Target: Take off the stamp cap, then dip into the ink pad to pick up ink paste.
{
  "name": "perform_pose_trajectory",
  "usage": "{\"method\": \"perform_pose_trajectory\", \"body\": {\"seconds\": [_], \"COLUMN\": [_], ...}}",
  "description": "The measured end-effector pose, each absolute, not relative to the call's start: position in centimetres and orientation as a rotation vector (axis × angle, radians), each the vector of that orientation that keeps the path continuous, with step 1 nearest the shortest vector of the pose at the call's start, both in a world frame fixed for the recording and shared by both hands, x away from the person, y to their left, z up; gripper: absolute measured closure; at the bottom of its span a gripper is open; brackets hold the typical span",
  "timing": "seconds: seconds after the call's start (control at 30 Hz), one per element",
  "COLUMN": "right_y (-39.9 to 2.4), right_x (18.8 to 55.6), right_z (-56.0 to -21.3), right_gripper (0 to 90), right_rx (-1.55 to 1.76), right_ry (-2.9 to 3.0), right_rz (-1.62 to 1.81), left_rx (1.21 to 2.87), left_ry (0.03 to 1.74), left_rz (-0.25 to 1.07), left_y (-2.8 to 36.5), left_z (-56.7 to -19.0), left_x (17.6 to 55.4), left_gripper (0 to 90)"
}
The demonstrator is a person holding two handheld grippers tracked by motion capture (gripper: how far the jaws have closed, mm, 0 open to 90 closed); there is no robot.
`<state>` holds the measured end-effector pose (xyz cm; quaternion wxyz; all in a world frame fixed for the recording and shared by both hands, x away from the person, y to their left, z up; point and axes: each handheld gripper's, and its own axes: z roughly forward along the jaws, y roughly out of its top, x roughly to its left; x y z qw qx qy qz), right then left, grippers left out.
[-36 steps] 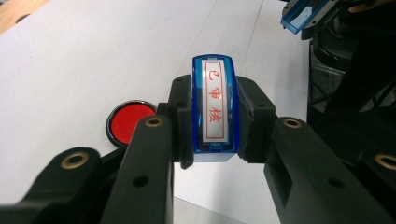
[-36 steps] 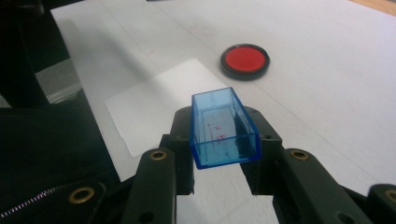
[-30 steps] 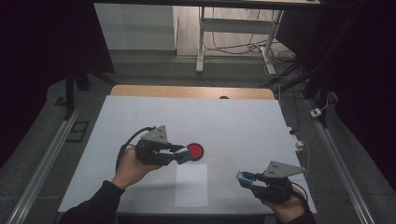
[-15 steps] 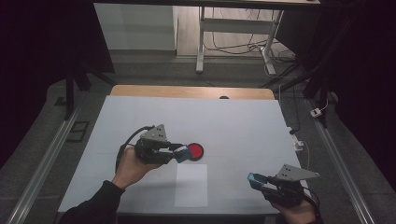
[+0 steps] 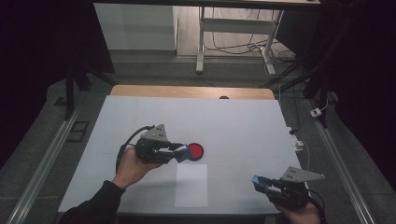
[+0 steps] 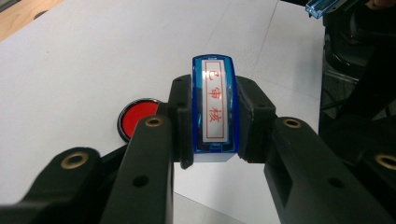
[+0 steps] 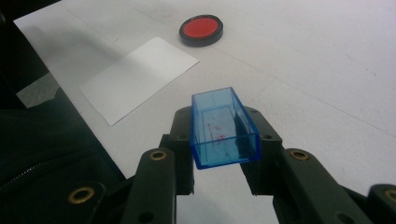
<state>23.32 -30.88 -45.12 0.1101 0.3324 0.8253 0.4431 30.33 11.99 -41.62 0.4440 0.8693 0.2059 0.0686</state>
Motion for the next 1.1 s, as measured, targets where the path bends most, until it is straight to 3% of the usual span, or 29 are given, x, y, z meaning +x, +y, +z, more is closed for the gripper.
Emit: {"method": "perform_pose_trajectory", "body": {"seconds": [1.1], "right_y": [-30.8], "right_x": [23.4], "right_z": [-45.2], "right_gripper": [68.0], "right_rx": [0.961], "right_ry": [2.45], "right_rz": [1.297], "left_rx": [2.18], "left_ry": [0.611], "left_rz": [0.171], "left_y": [10.3], "left_z": [-43.6], "left_x": [35.3], "left_gripper": [70.6]}}
